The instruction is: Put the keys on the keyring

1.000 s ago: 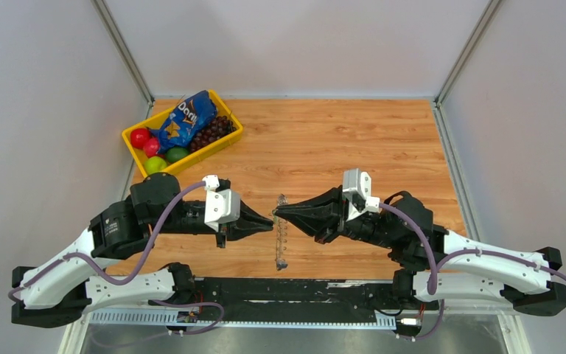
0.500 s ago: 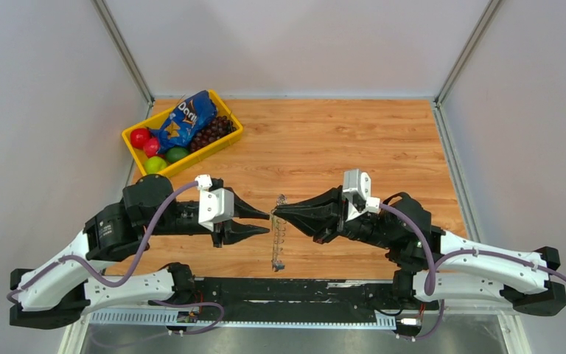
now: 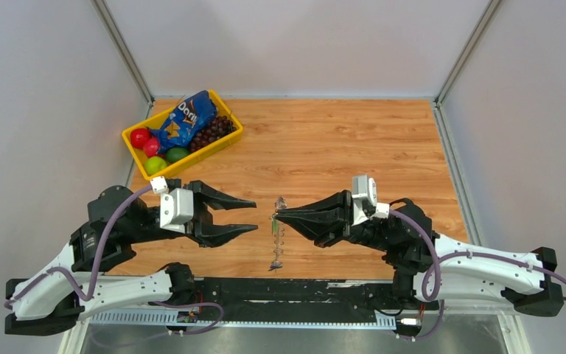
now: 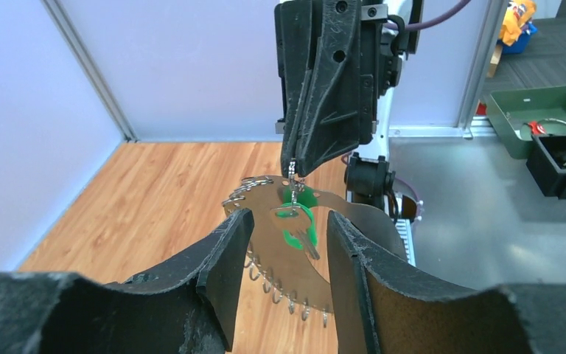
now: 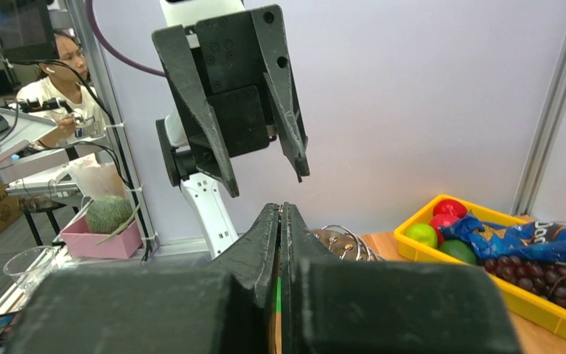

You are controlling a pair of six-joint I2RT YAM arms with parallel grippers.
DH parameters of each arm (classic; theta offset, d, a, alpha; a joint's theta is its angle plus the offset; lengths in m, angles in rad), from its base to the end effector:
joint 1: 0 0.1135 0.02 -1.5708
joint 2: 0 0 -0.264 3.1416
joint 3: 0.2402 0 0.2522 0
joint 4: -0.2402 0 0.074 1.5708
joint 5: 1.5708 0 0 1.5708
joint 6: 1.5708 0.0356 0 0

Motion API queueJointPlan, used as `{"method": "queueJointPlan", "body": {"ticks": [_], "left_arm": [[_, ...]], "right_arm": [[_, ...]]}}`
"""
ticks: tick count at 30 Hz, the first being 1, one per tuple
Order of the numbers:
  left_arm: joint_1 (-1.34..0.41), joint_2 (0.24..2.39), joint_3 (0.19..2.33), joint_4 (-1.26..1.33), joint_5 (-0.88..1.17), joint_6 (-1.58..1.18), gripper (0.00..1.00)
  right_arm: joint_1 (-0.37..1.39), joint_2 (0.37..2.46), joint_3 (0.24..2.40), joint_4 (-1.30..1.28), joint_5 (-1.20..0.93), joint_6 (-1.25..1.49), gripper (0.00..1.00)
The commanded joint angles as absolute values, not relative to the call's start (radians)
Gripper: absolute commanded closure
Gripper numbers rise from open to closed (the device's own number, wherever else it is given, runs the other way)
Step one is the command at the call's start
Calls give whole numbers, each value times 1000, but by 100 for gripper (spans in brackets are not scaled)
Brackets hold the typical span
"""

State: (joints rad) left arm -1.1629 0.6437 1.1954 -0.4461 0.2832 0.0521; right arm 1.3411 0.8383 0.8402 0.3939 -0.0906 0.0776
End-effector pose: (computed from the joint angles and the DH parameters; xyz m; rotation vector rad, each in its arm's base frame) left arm 0.0280 -0.0898 0.4628 1.0868 1.1328 -1.0966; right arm 0.0400 0.1851 0.4124 -0.8236 0.9784 1.2919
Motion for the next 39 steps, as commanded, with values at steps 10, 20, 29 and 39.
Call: {"method": "queueJointPlan", "body": {"ticks": [10, 20, 29, 39], "left_arm": [[-1163, 657, 1144, -211, 305, -22, 47], [-1162, 664, 1181, -142, 342, -26, 46], [-1163, 670, 1186, -103, 349, -9, 45], [-1163, 686, 1206, -86, 360, -4, 45]], "right_arm": [[1362, 826, 778, 828, -121, 6, 100], [1371, 879, 810, 1045, -160, -156, 100], [1379, 886, 846, 1149, -193, -273, 100], [1384, 954, 942, 1290, -241, -281, 100]]}}
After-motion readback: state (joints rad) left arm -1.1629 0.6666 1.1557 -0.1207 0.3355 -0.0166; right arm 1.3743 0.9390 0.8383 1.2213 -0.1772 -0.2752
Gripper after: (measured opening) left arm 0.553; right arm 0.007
